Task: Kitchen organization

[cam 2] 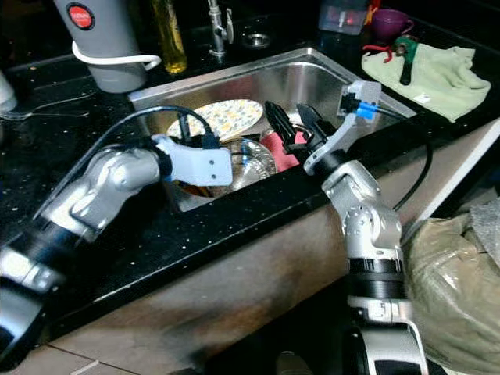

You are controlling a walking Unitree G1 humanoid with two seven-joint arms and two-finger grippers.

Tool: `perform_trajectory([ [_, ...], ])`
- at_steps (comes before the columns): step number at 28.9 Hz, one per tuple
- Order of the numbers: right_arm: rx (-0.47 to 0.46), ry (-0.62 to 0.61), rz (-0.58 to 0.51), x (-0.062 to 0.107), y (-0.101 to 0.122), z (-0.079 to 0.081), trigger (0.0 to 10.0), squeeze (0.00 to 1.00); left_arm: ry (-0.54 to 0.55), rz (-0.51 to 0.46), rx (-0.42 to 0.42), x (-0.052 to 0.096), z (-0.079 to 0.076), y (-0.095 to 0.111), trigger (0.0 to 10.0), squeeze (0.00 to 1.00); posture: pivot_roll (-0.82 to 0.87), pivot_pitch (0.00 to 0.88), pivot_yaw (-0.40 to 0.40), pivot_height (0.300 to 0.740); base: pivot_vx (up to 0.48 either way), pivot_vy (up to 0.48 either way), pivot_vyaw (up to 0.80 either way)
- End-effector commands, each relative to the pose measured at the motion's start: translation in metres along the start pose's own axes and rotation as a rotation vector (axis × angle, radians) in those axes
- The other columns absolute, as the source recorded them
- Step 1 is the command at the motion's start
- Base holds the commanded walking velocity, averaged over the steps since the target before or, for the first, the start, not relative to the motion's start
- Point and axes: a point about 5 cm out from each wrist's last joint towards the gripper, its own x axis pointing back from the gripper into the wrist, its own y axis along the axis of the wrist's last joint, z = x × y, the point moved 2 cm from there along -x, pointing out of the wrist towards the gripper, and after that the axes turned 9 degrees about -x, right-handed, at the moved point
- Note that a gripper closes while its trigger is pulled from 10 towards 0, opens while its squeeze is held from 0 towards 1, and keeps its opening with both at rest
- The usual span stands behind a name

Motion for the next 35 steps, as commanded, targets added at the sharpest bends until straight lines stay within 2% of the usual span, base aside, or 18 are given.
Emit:
perform_trajectory([
  [1,0.001,0.002,-0.005,0.002,0.002,0.002,10.0,0.0,0.011,-0.024,-0.025,-0.005,-0.001,0.003,0.0,0.0,0.0,0.082,0.028,0.732,0.0,0.0,0.0],
  [2,0.002,0.0,-0.003,0.002,0.002,0.002,10.0,0.0,0.012,-0.038,-0.026,-0.007,-0.002,0.004,3.1,0.0,0.0,0.083,0.029,0.732,0.0,0.0,0.0],
  [3,0.002,-0.001,-0.003,0.003,0.001,0.002,10.0,0.0,0.015,-0.046,-0.021,-0.01,-0.003,0.005,4.8,0.0,0.0,0.083,0.029,0.732,0.0,0.0,0.0],
  [4,0.002,-0.001,-0.003,0.003,0.001,0.002,10.0,0.0,0.015,-0.046,-0.021,-0.01,-0.003,0.005,4.8,0.0,0.0,0.083,0.029,0.732,0.0,0.0,0.0],
  [5,0.003,-0.002,-0.002,0.003,0.001,0.002,10.0,0.0,0.013,-0.051,-0.021,-0.012,-0.004,0.006,9.6,0.0,0.0,0.081,0.028,0.732,0.0,0.0,0.0],
  [7,0.003,-0.002,-0.002,0.003,0.001,0.002,10.0,0.0,0.005,-0.068,-0.016,-0.015,-0.01,0.008,10.0,0.0,0.0,0.08,0.029,0.732,0.0,0.0,0.0],
  [8,0.004,-0.001,-0.002,0.003,0.001,0.002,10.0,0.0,-0.003,-0.075,-0.013,-0.016,-0.013,0.009,10.0,0.06,0.0,0.08,0.029,0.732,0.0,0.0,0.0],
  [9,0.004,-0.001,-0.002,0.003,0.001,0.003,10.0,0.0,-0.006,-0.088,-0.012,-0.019,-0.016,0.01,10.0,0.43,-0.01,0.075,0.028,0.732,0.0,0.0,0.0],
  [11,0.004,0.0,-0.003,0.003,0.001,0.003,10.0,0.0,-0.005,-0.091,-0.012,-0.02,-0.018,0.01,10.0,0.43,-0.01,0.075,0.028,0.732,0.0,0.0,0.0],
  [12,0.003,0.002,-0.002,0.003,0.001,0.004,10.0,0.0,-0.008,-0.098,-0.016,-0.021,-0.021,0.009,10.0,0.78,-0.01,0.072,0.029,0.732,0.0,0.0,0.0],
  [14,0.003,0.002,-0.002,0.003,0.001,0.004,10.0,0.0,-0.008,-0.098,-0.016,-0.021,-0.021,0.009,10.0,0.78,-0.01,0.072,0.029,0.732,0.0,0.0,0.0],
  [15,0.002,0.005,-0.003,0.002,0.001,0.005,10.0,0.0,-0.01,-0.099,-0.015,-0.022,-0.024,0.008,10.0,1.0,-0.01,0.07,0.03,0.732,0.0,0.0,0.0],
  [21,-0.002,0.01,-0.007,0.002,0.001,0.006,10.0,0.0,0.025,-0.104,-0.011,-0.021,-0.017,0.007,10.0,1.0,0.0,0.071,0.031,0.732,0.0,0.0,0.0],
  [24,-0.011,0.026,-0.009,0.002,0.0,0.008,10.0,0.0,0.145,-0.117,0.039,-0.017,0.008,0.009,10.0,1.0,0.0,0.068,0.029,0.732,0.0,0.0,0.0],
  [27,-0.016,0.039,-0.009,0.001,-0.001,0.01,10.0,0.0,0.216,-0.122,0.073,-0.014,0.02,0.01,10.0,1.0,0.0,0.067,0.027,0.732,0.0,0.0,0.0],
  [28,-0.021,0.052,-0.01,0.0,-0.002,0.013,10.0,0.0,0.269,-0.122,0.113,-0.011,0.03,0.011,10.0,0.0,0.01,0.066,0.025,0.732,0.0,0.0,0.0],
  [32,-0.027,0.069,-0.008,0.0,-0.003,0.016,10.0,0.0,0.337,-0.124,0.167,-0.006,0.042,0.011,10.0,0.0,0.01,0.065,0.025,0.732,0.0,0.0,0.0],
  [35,-0.049,0.099,-0.001,-0.001,-0.009,0.021,10.0,0.0,0.486,-0.104,0.369,0.012,0.057,0.012,10.0,0.0,0.02,0.061,0.022,0.732,0.0,0.0,0.0],
])
